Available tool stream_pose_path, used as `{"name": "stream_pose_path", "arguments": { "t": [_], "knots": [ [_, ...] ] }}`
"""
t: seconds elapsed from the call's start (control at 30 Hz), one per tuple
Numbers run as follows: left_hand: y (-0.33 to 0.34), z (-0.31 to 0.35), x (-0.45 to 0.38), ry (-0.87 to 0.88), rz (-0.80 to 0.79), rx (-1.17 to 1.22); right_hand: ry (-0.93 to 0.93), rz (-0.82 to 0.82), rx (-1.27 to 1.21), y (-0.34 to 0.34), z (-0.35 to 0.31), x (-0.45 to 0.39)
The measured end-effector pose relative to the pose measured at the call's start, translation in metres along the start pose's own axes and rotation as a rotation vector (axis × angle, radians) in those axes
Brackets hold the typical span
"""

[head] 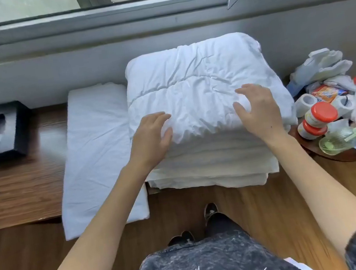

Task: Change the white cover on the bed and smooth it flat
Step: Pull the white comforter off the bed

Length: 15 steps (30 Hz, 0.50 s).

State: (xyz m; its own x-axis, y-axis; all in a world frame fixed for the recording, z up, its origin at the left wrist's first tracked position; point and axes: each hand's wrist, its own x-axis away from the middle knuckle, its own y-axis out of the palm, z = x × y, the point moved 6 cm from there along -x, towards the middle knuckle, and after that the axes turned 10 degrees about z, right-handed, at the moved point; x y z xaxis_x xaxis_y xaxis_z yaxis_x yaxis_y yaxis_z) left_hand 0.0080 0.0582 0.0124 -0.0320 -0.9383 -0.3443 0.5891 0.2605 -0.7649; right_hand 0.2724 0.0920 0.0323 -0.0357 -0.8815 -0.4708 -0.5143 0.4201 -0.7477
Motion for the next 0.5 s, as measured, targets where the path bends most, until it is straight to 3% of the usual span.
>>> {"name": "stream_pose_path", "arguments": {
  "t": [0.13,0.23,0.37,0.5],
  "knots": [
    [0.025,-0.02,-0.031,-0.058,-0.072,-0.074,0.14,-0.141,0.162,0.021,0.053,-0.028],
    [0.04,-0.039,-0.06,-0.083,-0.019,-0.135,0.217,-0.193,0.208,0.038,0.091,-0.054],
    [0.059,-0.079,-0.091,-0.258,-0.029,-0.186,0.386,-0.277,0.151,0.059,0.129,-0.078],
    [0.067,-0.113,-0.089,-0.616,-0.028,-0.027,0.647,-0.29,-0.057,0.08,0.154,-0.063]
  ]
}}
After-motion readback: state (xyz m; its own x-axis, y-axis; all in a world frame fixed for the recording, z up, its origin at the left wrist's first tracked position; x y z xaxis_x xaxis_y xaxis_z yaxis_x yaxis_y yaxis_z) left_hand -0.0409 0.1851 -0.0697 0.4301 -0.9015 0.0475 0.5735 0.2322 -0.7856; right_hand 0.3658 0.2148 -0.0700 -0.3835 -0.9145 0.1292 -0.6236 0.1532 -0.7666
